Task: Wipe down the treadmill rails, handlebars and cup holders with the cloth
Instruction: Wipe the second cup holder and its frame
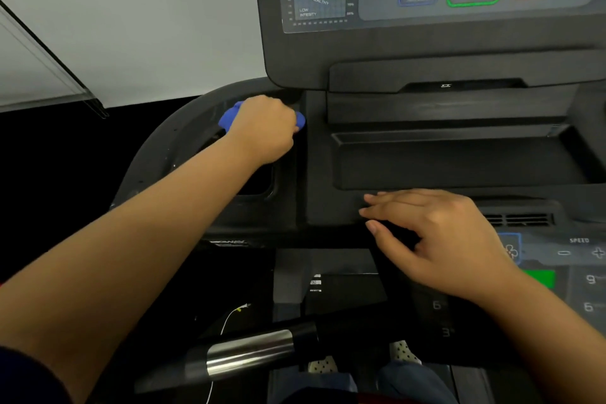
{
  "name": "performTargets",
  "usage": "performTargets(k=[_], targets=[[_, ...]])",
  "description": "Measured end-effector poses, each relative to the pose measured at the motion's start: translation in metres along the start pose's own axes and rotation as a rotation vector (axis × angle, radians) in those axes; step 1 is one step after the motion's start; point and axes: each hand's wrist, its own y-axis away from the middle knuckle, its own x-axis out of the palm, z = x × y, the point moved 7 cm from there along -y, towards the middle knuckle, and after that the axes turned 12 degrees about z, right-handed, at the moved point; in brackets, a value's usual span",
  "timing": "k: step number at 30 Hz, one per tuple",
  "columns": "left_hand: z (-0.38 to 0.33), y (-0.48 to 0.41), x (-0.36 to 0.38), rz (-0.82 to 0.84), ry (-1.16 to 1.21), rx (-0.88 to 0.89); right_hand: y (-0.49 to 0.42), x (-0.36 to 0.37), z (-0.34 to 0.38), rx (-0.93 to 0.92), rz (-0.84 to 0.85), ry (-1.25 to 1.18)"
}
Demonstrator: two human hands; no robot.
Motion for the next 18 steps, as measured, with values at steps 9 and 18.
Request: performTargets(k=[9, 18], targets=[[-0.027, 0.094, 0.016, -0.246, 0.213, 0.087, 0.001, -0.001, 0.001, -0.030, -0.008, -0.004], [-0.029, 0.166, 0.042, -0.362, 0.267, 0.067, 0.002, 0.000, 0.000, -0.030, -0.006, 0.013]])
